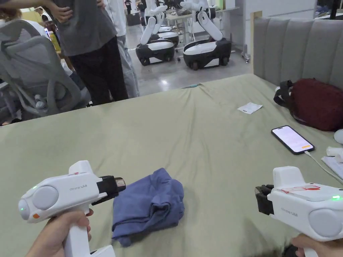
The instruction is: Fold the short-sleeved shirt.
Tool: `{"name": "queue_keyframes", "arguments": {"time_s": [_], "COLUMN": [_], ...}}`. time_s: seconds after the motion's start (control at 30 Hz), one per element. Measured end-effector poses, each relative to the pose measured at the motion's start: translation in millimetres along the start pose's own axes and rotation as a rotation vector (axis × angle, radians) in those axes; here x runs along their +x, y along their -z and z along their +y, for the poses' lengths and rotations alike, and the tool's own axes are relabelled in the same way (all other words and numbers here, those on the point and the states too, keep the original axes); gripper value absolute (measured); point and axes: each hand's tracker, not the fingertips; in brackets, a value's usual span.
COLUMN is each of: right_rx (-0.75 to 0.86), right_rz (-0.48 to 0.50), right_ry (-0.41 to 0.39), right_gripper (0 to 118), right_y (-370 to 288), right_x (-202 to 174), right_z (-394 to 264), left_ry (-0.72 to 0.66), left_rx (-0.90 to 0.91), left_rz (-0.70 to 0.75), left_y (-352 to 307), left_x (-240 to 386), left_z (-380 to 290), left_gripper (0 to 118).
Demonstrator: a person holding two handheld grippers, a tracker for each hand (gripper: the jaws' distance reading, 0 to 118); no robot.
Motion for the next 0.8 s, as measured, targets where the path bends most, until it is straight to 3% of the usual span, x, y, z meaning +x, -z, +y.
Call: {"name": "queue_keyframes", "arguments": {"time_s": [0.2, 0.47, 0.67, 0.8], "right_rx": [0.001, 0.011, 0.001, 0.020], "right_rz": [-0.008, -0.039, 0.023, 0.226], "right_ry": [-0.025, -0.033, -0.077, -0.110], "right_gripper": [0, 0, 0, 0], "right_y": [-2.6, -23.6, -2.9, 29.0], "right_x": [-3.2, -2.3, -31.2, -81.4], "right_z": [1.5, -6.6, 13.5, 41.7], "left_ry": [0.062, 0.168, 0.165, 0.100], "left_rx": [-0.085, -0.264, -0.199, -0.052], "left_rz": [-0.066, -0.097, -0.101, -0.091], "left_y": [48.6, 160.7, 120.0, 42.0], "left_x": [19.8, 33.5, 33.0, 2.9], "left_z": [-11.5, -42.0, -35.5, -29.9], "left_gripper": [1, 0, 0, 0]}}
